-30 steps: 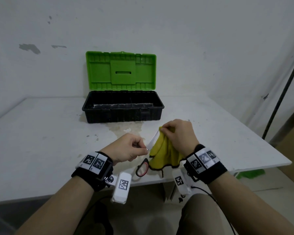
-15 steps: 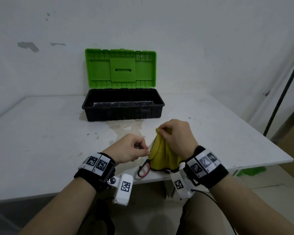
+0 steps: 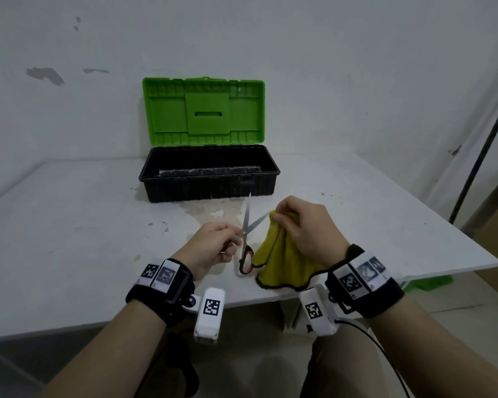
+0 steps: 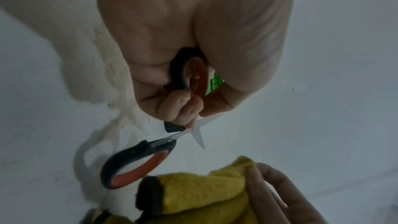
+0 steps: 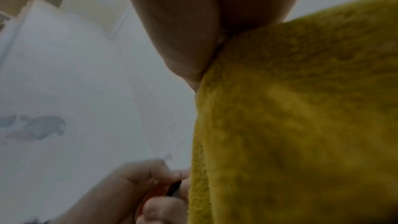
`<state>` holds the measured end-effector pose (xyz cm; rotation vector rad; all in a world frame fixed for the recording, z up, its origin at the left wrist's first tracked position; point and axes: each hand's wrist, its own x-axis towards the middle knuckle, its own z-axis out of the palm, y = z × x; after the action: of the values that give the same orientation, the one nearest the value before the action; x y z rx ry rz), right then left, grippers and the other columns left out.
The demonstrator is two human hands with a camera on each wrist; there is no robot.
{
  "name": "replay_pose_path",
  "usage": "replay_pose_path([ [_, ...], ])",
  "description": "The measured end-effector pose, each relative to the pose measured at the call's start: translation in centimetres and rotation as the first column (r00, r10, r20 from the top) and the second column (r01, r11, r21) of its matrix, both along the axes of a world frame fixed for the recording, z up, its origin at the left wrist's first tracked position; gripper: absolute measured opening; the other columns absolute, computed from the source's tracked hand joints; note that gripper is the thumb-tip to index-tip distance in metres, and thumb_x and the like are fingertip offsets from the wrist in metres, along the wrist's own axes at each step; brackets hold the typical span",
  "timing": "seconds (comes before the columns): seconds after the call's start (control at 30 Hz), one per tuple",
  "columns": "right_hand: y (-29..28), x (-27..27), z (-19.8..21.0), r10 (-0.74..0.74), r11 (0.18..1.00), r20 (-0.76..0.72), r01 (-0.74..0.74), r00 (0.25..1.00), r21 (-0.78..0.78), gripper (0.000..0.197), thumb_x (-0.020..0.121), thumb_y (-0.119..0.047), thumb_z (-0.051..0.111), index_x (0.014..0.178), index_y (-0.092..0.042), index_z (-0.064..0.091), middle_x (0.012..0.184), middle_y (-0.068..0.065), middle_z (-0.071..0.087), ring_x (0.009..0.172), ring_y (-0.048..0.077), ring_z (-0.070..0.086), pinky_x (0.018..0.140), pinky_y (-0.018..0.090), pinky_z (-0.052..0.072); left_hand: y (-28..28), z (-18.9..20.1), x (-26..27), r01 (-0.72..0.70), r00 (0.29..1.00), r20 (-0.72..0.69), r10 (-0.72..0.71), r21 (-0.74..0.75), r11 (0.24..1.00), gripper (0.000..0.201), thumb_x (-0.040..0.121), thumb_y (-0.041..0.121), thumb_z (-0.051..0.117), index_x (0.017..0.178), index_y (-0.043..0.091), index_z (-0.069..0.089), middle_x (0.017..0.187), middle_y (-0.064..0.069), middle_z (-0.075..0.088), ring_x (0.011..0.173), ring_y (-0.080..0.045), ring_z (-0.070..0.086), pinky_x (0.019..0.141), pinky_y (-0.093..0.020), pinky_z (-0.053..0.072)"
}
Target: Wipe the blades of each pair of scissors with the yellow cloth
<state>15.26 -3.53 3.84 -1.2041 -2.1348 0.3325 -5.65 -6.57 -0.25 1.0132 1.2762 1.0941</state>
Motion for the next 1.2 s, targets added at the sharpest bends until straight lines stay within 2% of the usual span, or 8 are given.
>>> replay_pose_path([
  [0.2, 0.0, -2.7, -1.2, 0.009, 1.000, 0.125, -0.012, 0.992, 0.021, 0.016, 0.087, -0.032, 0.066, 0.099, -0.022, 0.070, 0.096, -0.003, 0.064, 0.088, 0.013, 0.057, 0.078, 0.021, 0.040, -0.7, -0.8, 0.5, 0.079, 0.996, -0.034, -0.077, 0.045, 0.996, 0.017, 0.103, 0.004, 0.048, 0.111, 0.007, 0.063, 0.095, -0.010, 0.069, 0.065, -0.011, 0.056, 0.058, -0.021, 0.049],
  [0.33, -0.6, -3.3, -1.4, 0.093, 0.995, 0.190, -0.096, 0.977, 0.011, 0.026, 0.086, -0.024, 0.065, 0.111, -0.020, 0.069, 0.104, 0.001, 0.063, 0.093, 0.016, 0.058, 0.083, 0.023, 0.045, -0.6, -0.9, 0.6, 0.029, 0.996, -0.083, -0.022, 0.080, 0.996, 0.010, 0.104, 0.009, 0.048, 0.104, 0.004, 0.057, 0.088, -0.010, 0.068, 0.059, -0.011, 0.053, 0.057, -0.023, 0.044],
  [0.43, -0.7, -3.1, -1.2, 0.090, 0.993, 0.191, -0.103, 0.977, 0.057, 0.022, 0.088, -0.015, 0.061, 0.109, -0.018, 0.069, 0.101, 0.002, 0.066, 0.092, 0.018, 0.060, 0.083, 0.032, 0.050, -0.6, -0.9, 0.5, 0.034, 0.995, -0.097, -0.028, 0.052, 0.998, 0.019, 0.107, 0.020, 0.042, 0.099, 0.007, 0.055, 0.079, -0.008, 0.060, 0.051, -0.011, 0.045, 0.052, -0.024, 0.037],
  [0.53, -0.8, -3.1, -1.1, 0.150, 0.980, 0.219, -0.174, 0.964, 0.097, 0.019, 0.089, -0.016, 0.062, 0.105, -0.017, 0.071, 0.097, 0.001, 0.065, 0.088, 0.016, 0.059, 0.080, 0.029, 0.051, -0.7, -0.7, 0.6, 0.031, 0.994, -0.109, -0.024, 0.062, 0.998, 0.026, 0.108, 0.029, 0.037, 0.095, 0.010, 0.051, 0.069, -0.005, 0.051, 0.045, -0.008, 0.037, 0.046, -0.022, 0.029],
  [0.7, -1.4, -3.6, -1.2, 0.220, 0.958, 0.335, -0.268, 0.916, 0.104, 0.020, 0.095, -0.019, 0.055, 0.106, -0.018, 0.072, 0.095, 0.003, 0.062, 0.090, 0.017, 0.055, 0.078, 0.029, 0.047, -1.0, -0.8, 1.3, 0.028, 0.981, -0.195, 0.010, 0.191, 0.981, 0.024, 0.106, 0.028, 0.039, 0.089, 0.013, 0.045, 0.069, -0.005, 0.047, 0.046, -0.007, 0.037, 0.047, -0.021, 0.030],
  [0.9, 0.1, -2.0, -0.2, 0.055, 0.991, 0.266, -0.086, 0.962, 0.106, 0.019, 0.094, -0.016, 0.052, 0.098, -0.016, 0.070, 0.096, 0.002, 0.062, 0.093, 0.019, 0.056, 0.078, 0.027, 0.046, -1.0, -0.9, 0.9, 0.000, 0.978, -0.202, 0.057, 0.275, 0.961, 0.023, 0.107, 0.022, 0.040, 0.086, 0.011, 0.044, 0.073, -0.009, 0.044, 0.048, -0.004, 0.043, 0.047, -0.010, 0.037],
  [1.07, -1.2, -2.6, -0.3, 0.222, 0.952, 0.331, -0.278, 0.917, 0.131, 0.017, 0.095, -0.019, 0.056, 0.103, -0.016, 0.071, 0.096, 0.002, 0.061, 0.088, 0.015, 0.054, 0.077, 0.025, 0.046, -0.7, -0.6, 1.2, 0.047, 0.974, -0.227, 0.019, 0.280, 0.959, 0.023, 0.106, 0.024, 0.041, 0.088, 0.011, 0.045, 0.071, -0.007, 0.045, 0.048, -0.006, 0.039, 0.046, -0.017, 0.034],
  [1.2, -0.3, -1.9, -0.2, 0.174, 0.970, 0.353, -0.221, 0.919, 0.098, 0.019, 0.094, -0.017, 0.056, 0.104, -0.018, 0.072, 0.101, 0.001, 0.062, 0.091, 0.016, 0.056, 0.080, 0.028, 0.049, -1.1, -0.6, 1.1, 0.002, 0.982, -0.179, 0.052, 0.293, 0.956, 0.023, 0.106, 0.019, 0.040, 0.086, 0.010, 0.045, 0.075, -0.013, 0.042, 0.047, -0.008, 0.036, 0.046, -0.009, 0.037],
])
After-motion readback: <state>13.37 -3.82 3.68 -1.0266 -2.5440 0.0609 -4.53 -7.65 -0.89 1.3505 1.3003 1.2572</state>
